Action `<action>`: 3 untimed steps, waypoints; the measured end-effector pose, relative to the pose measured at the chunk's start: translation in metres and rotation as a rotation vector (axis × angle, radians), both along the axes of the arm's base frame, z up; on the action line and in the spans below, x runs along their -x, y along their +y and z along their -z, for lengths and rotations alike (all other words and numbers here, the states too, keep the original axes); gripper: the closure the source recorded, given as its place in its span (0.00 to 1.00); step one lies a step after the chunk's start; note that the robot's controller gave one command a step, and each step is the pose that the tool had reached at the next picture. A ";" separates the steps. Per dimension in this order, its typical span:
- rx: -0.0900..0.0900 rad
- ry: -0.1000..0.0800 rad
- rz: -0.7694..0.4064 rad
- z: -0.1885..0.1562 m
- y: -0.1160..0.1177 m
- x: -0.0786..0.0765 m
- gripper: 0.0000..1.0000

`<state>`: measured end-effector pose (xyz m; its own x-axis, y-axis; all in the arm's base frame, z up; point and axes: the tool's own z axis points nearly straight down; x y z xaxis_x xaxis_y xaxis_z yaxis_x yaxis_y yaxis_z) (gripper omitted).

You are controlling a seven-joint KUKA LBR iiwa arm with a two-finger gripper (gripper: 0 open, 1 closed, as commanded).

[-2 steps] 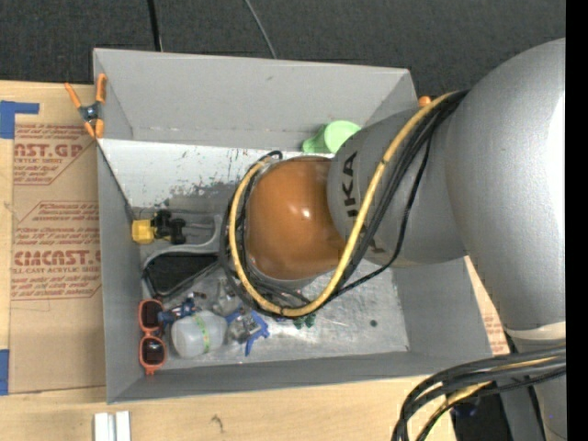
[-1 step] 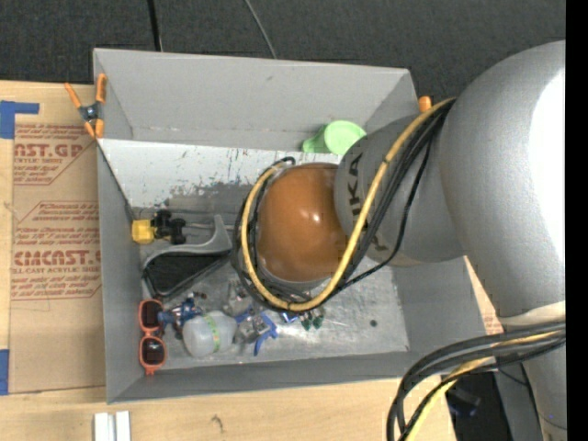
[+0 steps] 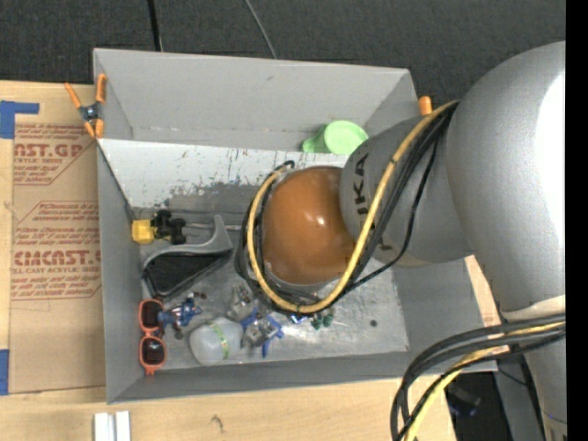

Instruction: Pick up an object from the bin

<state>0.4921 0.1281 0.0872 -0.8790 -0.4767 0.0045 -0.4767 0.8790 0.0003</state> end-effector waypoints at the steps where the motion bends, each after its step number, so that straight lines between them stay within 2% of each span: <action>1: -0.001 0.002 0.077 -0.054 0.008 -0.004 1.00; 2: -0.004 -0.010 0.082 -0.090 0.007 -0.004 1.00; 3: -0.002 -0.003 0.075 -0.106 0.008 -0.006 1.00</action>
Offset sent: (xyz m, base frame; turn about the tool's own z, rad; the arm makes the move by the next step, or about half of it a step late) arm -0.0083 -0.0052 0.0455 0.0189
